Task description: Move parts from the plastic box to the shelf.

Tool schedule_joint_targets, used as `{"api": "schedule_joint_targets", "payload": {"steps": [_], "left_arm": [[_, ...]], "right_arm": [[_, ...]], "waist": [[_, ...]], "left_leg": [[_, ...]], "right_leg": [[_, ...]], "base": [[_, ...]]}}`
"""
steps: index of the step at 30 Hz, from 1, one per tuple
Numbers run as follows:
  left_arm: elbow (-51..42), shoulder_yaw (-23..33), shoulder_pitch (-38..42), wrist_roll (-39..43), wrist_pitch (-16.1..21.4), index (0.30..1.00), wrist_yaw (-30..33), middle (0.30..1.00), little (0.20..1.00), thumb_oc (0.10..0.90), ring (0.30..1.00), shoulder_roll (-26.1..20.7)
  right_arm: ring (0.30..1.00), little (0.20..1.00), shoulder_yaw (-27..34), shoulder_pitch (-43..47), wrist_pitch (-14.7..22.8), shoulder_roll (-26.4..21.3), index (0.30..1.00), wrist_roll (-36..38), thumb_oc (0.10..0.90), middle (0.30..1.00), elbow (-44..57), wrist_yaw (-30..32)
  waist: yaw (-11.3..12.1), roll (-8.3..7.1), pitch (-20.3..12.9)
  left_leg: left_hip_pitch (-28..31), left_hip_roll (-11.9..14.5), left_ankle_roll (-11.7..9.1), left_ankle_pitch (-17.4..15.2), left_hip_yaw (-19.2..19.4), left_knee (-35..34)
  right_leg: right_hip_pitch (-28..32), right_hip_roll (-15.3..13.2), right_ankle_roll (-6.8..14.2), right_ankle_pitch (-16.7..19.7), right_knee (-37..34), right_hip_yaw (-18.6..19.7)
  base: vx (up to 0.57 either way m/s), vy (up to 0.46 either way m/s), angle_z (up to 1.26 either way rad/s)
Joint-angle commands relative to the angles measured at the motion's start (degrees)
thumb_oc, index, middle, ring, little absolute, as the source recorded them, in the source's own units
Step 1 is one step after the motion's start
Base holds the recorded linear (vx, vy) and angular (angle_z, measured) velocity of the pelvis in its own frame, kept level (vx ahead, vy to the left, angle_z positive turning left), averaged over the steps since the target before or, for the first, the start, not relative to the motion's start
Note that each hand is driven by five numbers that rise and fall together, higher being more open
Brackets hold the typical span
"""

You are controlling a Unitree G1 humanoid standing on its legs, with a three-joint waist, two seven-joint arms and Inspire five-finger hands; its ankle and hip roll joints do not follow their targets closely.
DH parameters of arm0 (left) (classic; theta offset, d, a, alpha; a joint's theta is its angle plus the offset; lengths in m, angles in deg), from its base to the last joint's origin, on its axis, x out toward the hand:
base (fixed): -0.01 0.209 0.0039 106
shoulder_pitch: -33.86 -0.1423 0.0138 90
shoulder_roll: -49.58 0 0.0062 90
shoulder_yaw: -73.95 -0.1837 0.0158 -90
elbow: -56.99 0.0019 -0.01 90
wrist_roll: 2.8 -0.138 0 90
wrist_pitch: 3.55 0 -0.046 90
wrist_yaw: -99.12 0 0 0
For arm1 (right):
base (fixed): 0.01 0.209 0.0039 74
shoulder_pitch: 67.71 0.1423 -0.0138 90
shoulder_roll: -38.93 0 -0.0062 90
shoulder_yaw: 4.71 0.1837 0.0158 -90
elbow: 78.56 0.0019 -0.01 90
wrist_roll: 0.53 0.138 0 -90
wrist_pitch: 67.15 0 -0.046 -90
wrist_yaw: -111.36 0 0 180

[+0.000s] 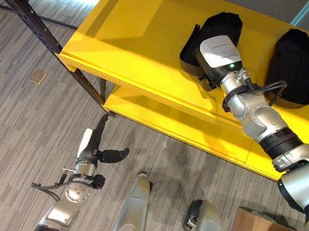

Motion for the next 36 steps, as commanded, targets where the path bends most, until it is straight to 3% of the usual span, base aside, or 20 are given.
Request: {"api": "schedule_joint_targets", "payload": {"steps": [1,15,28,36], "left_arm": [[-5.6,1.3,1.9,1.3,6.0,1.000,3.2,1.000,1.000,0.900,1.000,-3.1],[-5.2,2.8,1.5,1.6,5.3,1.000,3.0,1.000,1.000,0.900,1.000,-2.8],[-4.6,4.1,1.2,2.9,5.3,1.000,1.2,1.000,1.000,0.900,1.000,-2.9],[-4.6,4.7,1.2,3.6,5.1,1.000,0.4,1.000,1.000,0.900,1.000,-3.3]], "right_arm": [[1.000,1.000,0.2,11.7,-0.7,-0.9,1.000,-0.5,0.900,1.000,-1.0,3.6],[1.000,1.000,2.3,11.0,-0.5,-0.1,1.000,4.1,0.900,1.000,2.8,1.6],[1.000,1.000,2.7,12.6,0.0,3.3,1.000,18.7,0.900,1.000,1.3,-3.7],[1.000,1.000,1.7,13.9,0.7,3.0,1.000,23.1,0.900,1.000,2.4,-6.2]], "waist": [[1.0,-0.66,-1.1],[0.7,-1.21,-1.0],[0.9,-2.24,-1.3],[1.1,-2.72,-1.2]], "left_leg": [[0.2,2.2,2.6,-1.8,-4.2,1.3],[0.4,2.3,2.4,-1.4,-4.2,0.5],[1.0,2.5,2.1,-1.0,-4.1,-0.2],[1.0,2.7,2.0,-0.6,-4.1,-0.6]], "right_leg": [[5.0,-1.6,0.2,4.8,-6.2,0.5],[5.2,-1.8,0.1,5.3,-6.5,0.4],[5.7,-1.8,0.1,5.6,-7.0,0.3],[5.8,-1.7,0.0,5.8,-7.3,0.4]], "base": [[0.00,0.000,0.00],[0.00,0.000,0.00],[0.00,0.000,0.00],[0.00,0.000,0.00]]}}
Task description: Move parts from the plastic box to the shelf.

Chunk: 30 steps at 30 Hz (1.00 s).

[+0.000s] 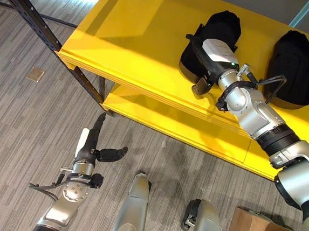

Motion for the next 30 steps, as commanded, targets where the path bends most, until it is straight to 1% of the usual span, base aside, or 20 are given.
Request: {"api": "schedule_joint_targets", "payload": {"steps": [1,7,10,18,24,30], "left_arm": [[-4.7,3.6,1.3,1.3,5.1,1.000,0.8,1.000,1.000,0.900,1.000,-3.3],[-5.0,3.9,1.1,1.5,5.1,1.000,0.4,1.000,1.000,0.900,1.000,-3.6],[-5.1,4.0,1.1,1.8,5.3,1.000,0.4,1.000,1.000,0.900,1.000,-3.9],[-4.7,4.2,1.0,1.8,5.3,1.000,0.4,1.000,1.000,0.900,1.000,-4.0],[-4.8,4.2,1.0,2.2,5.4,1.000,0.4,1.000,1.000,0.900,1.000,-4.0],[-4.5,4.3,0.8,2.1,5.4,1.000,0.5,1.000,1.000,0.900,1.000,-3.9]], "right_arm": [[1.000,1.000,0.9,12.5,3.1,0.5,1.000,2.3,0.900,1.000,2.9,0.7],[1.000,1.000,0.1,14.0,3.2,-0.1,1.000,3.2,0.900,1.000,2.9,0.0],[1.000,1.000,0.1,14.8,3.3,0.5,1.000,3.2,0.900,1.000,0.4,0.5],[1.000,1.000,-0.7,15.9,2.7,-0.7,1.000,1.8,0.900,1.000,-0.7,0.5],[1.000,1.000,-1.4,16.9,2.5,-1.1,1.000,0.7,0.900,1.000,-3.6,1.1],[1.000,1.000,-1.5,17.2,2.4,-2.2,1.000,-0.4,0.900,1.000,-3.7,1.6]], "waist": [[1.0,-1.75,-1.8],[1.2,-1.70,-1.9],[1.5,-1.51,-1.9],[1.4,-1.60,-1.9],[1.4,-1.51,-1.9],[1.2,-1.57,-1.8]], "left_leg": [[0.3,2.8,2.1,-1.0,-3.9,-0.1],[0.0,2.7,2.1,-0.6,-4.1,-0.4],[-0.2,2.6,2.1,-0.4,-4.1,-0.6],[-0.4,2.6,2.2,-0.4,-4.1,-0.5],[-0.5,2.7,2.1,-0.4,-4.0,-0.5],[-0.4,2.9,2.1,-0.3,-4.0,-0.5]], "right_leg": [[5.3,-1.6,0.0,5.9,-7.5,0.3],[5.2,-1.7,0.1,6.1,-7.8,0.0],[5.0,-1.7,0.1,6.4,-7.9,0.1],[4.9,-1.8,0.1,6.2,-7.7,0.0],[4.6,-1.7,0.2,6.3,-7.8,0.2],[4.5,-1.6,0.2,6.2,-7.6,0.3]], "base": [[0.00,0.000,0.00],[0.00,0.000,0.00],[0.00,-0.001,0.01],[0.00,0.001,0.02],[0.00,0.000,0.00],[0.00,0.000,0.00]]}}
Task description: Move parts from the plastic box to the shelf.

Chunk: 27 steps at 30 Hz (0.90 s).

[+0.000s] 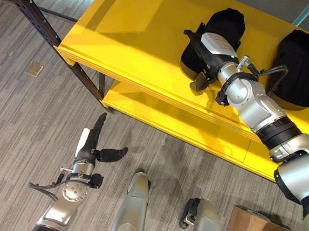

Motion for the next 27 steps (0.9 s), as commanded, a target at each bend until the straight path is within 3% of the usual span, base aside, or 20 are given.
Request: {"api": "schedule_joint_targets", "payload": {"steps": [1,14,27], "left_arm": [[-4.5,4.0,0.9,2.0,5.4,1.000,1.5,1.000,1.000,0.900,1.000,-3.8],[-5.1,5.0,0.2,2.6,6.3,1.000,1.7,1.000,1.000,0.900,1.000,-4.1],[-4.8,3.8,0.6,2.8,7.4,1.000,2.0,1.000,1.000,0.900,1.000,-4.5]], "right_arm": [[1.000,1.000,-0.8,13.3,2.2,-2.2,1.000,-1.9,0.900,1.000,-0.6,3.9],[1.000,1.000,-4.5,16.9,2.0,-4.8,1.000,-7.7,0.900,1.000,-5.4,4.8],[1.000,1.000,-5.8,18.5,1.0,-3.9,1.000,-11.0,0.900,1.000,-16.3,8.3]], "waist": [[1.2,-1.14,-2.0],[1.6,-0.88,-1.8],[2.4,0.00,-1.5]], "left_leg": [[0.3,3.0,2.3,-0.6,-3.2,-0.2],[-0.7,2.7,2.1,-0.3,-3.4,0.1],[-1.3,2.1,2.3,0.0,-3.7,0.1]], "right_leg": [[4.8,-1.6,0.2,6.2,-7.2,1.1],[4.2,-1.7,0.3,6.2,-7.0,0.9],[3.9,-1.8,0.5,6.4,-6.8,0.7]], "base": [[0.00,0.000,0.00],[0.00,0.000,0.00],[0.00,0.000,0.00]]}}
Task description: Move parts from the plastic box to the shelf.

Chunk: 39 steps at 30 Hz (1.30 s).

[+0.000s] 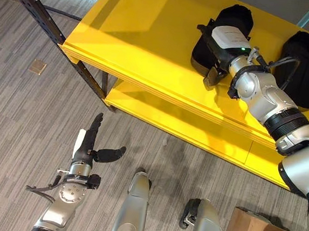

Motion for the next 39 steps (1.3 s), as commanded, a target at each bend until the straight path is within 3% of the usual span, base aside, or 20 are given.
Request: {"api": "schedule_joint_targets", "payload": {"steps": [1,17,28,39], "left_arm": [[-4.8,2.6,1.7,0.7,6.3,1.000,2.0,1.000,1.000,0.900,1.000,-4.3],[-4.4,2.2,2.1,0.8,6.4,1.000,2.2,1.000,1.000,0.900,1.000,-4.2],[-3.6,3.2,2.8,0.4,4.2,1.000,2.3,1.000,1.000,0.900,1.000,-3.6],[-4.1,4.4,2.0,1.6,3.1,1.000,1.6,1.000,1.000,0.900,1.000,-3.4]], "right_arm": [[1.000,1.000,-1.4,12.9,-1.6,-3.1,1.000,-4.1,0.900,1.000,-5.3,6.0],[1.000,1.000,-1.0,12.9,-1.8,-3.8,1.000,-3.9,0.900,1.000,-5.9,7.4],[1.000,1.000,7.4,5.1,-0.1,-2.8,1.000,6.3,0.900,1.000,18.7,4.2],[1.000,1.000,11.8,-0.2,1.5,0.0,1.000,14.7,0.900,1.000,30.8,1.7]], "waist": [[1.1,-0.02,-1.6],[0.9,0.13,-1.6],[-0.4,-0.55,-1.6],[-0.4,-1.43,-2.1]], "left_leg": [[-1.2,2.3,2.5,-0.5,-3.6,0.7],[-1.3,2.2,2.5,-0.3,-3.7,0.4],[-0.8,2.4,2.6,-0.9,-3.1,1.3],[-0.1,2.5,2.7,-1.0,-3.0,0.8]], "right_leg": [[4.1,-1.6,0.5,6.4,-6.8,0.9],[3.7,-1.7,0.5,6.5,-6.8,1.1],[3.8,-1.6,0.2,5.9,-6.0,1.5],[4.6,-1.8,0.1,6.1,-6.5,1.4]], "base": [[0.00,0.000,0.00],[0.00,0.000,0.00],[0.00,-0.001,0.00],[0.00,0.000,0.00]]}}
